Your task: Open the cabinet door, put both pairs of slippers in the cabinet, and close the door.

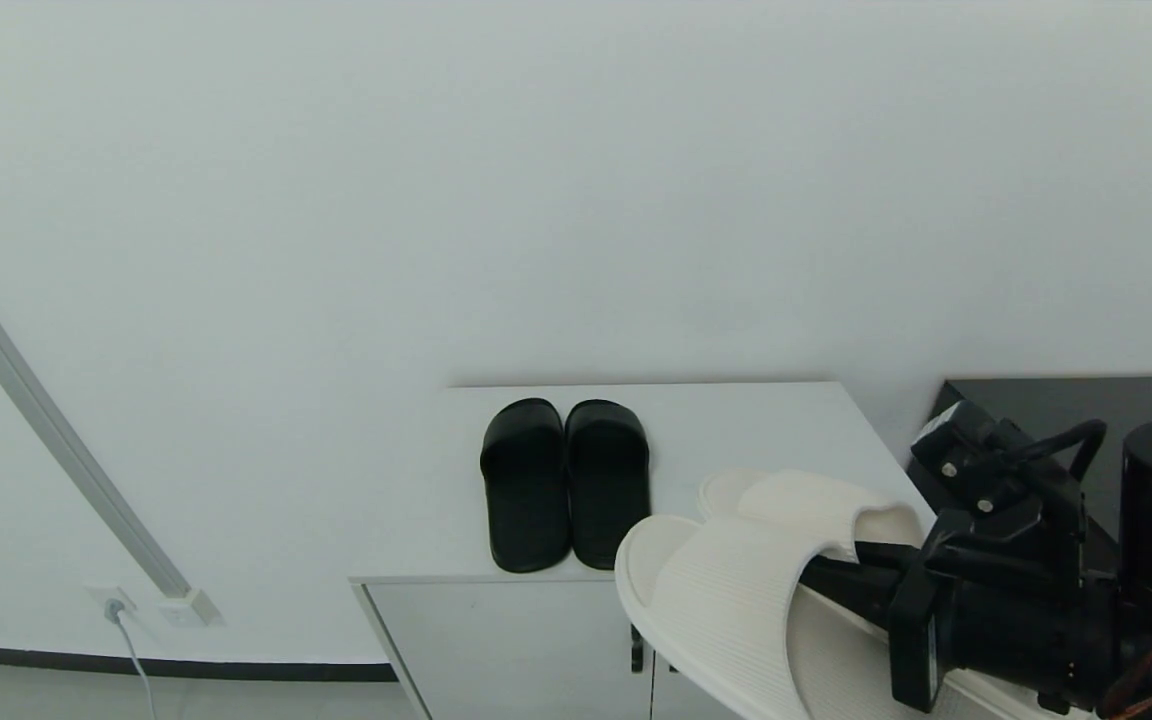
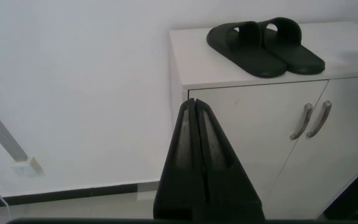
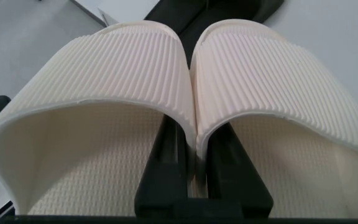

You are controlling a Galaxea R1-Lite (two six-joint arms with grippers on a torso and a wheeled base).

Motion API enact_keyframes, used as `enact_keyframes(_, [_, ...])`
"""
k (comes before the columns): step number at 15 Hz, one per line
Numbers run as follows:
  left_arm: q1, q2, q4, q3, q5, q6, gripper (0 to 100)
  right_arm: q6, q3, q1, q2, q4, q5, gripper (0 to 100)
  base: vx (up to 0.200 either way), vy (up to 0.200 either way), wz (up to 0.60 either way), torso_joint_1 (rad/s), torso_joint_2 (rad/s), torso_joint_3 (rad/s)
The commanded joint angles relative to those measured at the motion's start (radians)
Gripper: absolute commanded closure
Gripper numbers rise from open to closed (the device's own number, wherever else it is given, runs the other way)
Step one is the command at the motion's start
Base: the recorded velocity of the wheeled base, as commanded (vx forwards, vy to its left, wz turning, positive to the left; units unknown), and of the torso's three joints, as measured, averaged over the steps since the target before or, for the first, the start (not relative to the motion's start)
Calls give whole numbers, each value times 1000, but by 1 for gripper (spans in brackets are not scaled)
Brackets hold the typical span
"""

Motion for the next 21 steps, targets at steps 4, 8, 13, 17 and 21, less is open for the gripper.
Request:
enact_keyframes(4, [0, 1, 0, 0, 0, 0, 100, 0, 8, 1, 1, 0, 0, 100, -200, 0, 0, 7, 4, 0])
enact_keyframes(8, [0, 1, 0, 0, 0, 0, 100, -5, 21, 1, -2, -3, -5, 100, -100, 0, 0, -7, -1, 1])
enact_keyframes(13, [-1, 1, 0, 0, 0, 0, 100, -5, 23, 1, -1, -3, -5, 100, 0, 0, 0, 0, 0, 0])
enact_keyframes(17, [0, 1, 0, 0, 2, -2, 100, -5, 26, 1, 1, -3, -3, 100, 0, 0, 0, 0, 0, 0])
enact_keyframes(21, [0, 1, 0, 0, 2, -2, 100, -5, 29, 2, 2, -3, 1, 100, 0, 0, 0, 0, 0, 0])
